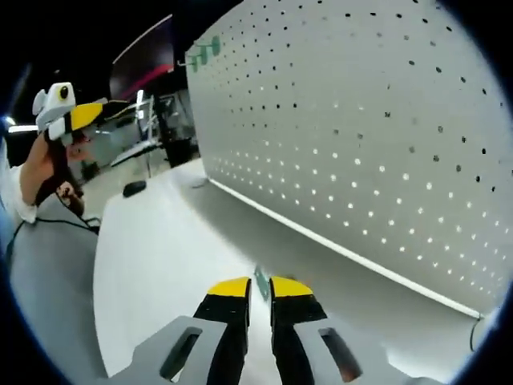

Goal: Insert the hook assembly into the mounting plate slot until the hook locks in place.

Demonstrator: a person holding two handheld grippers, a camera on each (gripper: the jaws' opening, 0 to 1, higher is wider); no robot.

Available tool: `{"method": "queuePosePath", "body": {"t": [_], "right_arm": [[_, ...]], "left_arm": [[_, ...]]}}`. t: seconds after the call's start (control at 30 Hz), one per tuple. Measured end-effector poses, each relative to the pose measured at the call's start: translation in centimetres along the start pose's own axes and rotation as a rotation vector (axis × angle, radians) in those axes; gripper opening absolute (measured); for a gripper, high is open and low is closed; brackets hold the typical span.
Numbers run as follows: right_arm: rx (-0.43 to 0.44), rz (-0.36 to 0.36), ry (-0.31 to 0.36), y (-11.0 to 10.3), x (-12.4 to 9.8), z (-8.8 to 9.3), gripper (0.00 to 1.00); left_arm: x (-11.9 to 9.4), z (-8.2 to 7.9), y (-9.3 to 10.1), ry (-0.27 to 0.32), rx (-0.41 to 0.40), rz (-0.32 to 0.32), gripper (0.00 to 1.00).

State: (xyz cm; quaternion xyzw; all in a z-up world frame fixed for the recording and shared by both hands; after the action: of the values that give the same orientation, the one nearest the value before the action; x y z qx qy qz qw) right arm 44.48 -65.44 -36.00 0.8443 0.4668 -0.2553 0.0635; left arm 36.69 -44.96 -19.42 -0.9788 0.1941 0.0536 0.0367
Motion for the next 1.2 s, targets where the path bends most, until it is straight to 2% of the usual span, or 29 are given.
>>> {"method": "queuePosePath", "body": {"t": [0.17,0.53,0.93,1.2], "right_arm": [[0.019,-0.015,-0.026,0.5,1.0,1.3,0.05],[0.039,-0.049,-0.051,1.2,2.3,2.1,0.04],[0.056,-0.083,-0.061,1.2,3.2,2.6,0.01],[0.014,-0.100,-0.050,0.5,3.3,2.2,0.00]], "left_arm": [[0.2,0.0,0.0,-0.006,0.005,0.007,0.42],[0.4,0.6,0.2,-0.028,-0.006,0.023,0.40],[0.6,1.1,0.3,-0.045,-0.004,0.034,0.39],[0.4,1.2,0.2,-0.052,-0.002,0.033,0.38]]}}
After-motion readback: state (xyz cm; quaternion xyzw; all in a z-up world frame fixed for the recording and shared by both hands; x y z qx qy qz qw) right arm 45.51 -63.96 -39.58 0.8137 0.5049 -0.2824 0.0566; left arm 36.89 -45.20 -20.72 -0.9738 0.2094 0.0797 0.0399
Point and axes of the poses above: the point that each gripper's makers call its tool centre point, and the gripper's own axes: x roughly forward along the fingers, y roughly to its right, z roughly out of its underside, the point moved 3 cm from there along -x, roughly backward along the fingers, and after that the axes turned 4 degrees about -z, right-handed, at the moved point
